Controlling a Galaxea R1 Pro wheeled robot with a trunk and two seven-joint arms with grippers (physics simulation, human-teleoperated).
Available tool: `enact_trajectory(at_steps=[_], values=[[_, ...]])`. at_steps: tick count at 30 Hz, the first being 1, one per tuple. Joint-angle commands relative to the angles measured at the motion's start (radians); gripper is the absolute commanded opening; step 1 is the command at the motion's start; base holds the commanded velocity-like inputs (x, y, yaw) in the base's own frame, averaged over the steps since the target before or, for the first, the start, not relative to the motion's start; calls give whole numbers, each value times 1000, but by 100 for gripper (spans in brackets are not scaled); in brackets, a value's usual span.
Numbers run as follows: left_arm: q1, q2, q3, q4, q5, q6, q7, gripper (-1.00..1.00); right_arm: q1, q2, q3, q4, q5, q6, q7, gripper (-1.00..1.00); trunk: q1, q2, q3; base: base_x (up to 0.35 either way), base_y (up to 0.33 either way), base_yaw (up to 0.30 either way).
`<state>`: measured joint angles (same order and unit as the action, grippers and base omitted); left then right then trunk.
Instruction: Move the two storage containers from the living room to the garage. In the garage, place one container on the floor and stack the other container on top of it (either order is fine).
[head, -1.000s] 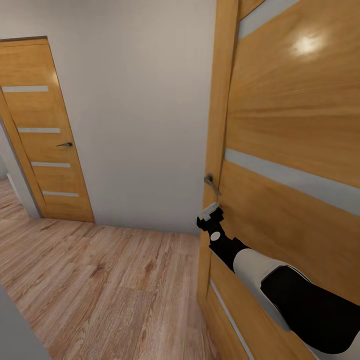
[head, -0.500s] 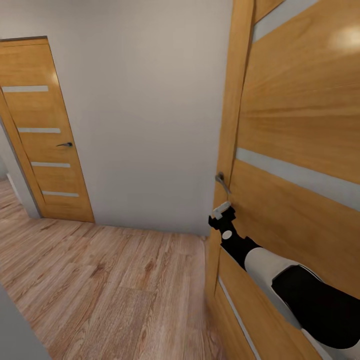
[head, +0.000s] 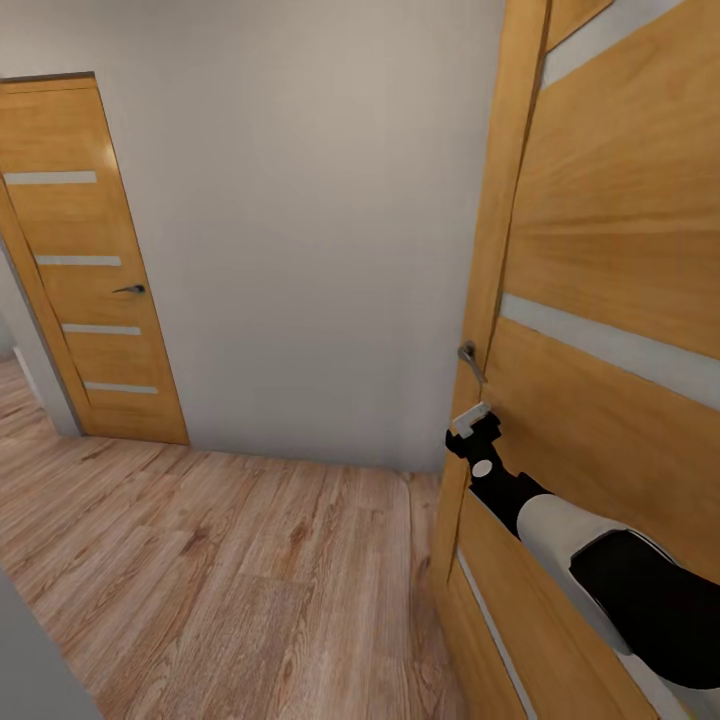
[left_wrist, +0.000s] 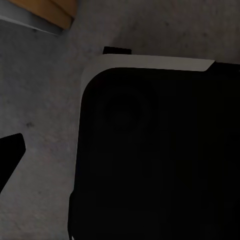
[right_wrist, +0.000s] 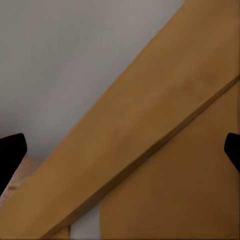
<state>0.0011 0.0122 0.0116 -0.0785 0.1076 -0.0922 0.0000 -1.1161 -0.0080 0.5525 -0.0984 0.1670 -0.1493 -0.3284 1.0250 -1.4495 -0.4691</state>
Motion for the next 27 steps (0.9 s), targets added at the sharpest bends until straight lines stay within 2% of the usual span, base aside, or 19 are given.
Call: enact_trajectory(at_steps=[1,7,27], values=[[0,0,1,-1,9,-1,0,100,-1,-13,-37,0,4,-3,-9,100,0,-1,-1,0,0,0],[0,0,1,-1,9,-1,0,100,-1,-33,-37,-4,3,-3,-8,100,0,-1,-1,0,0,0],[0,0,1,-1,9,-1,0,100,-1,-49,-28,2,7,-5,-4,100,0,-1,-1,0,0,0]])
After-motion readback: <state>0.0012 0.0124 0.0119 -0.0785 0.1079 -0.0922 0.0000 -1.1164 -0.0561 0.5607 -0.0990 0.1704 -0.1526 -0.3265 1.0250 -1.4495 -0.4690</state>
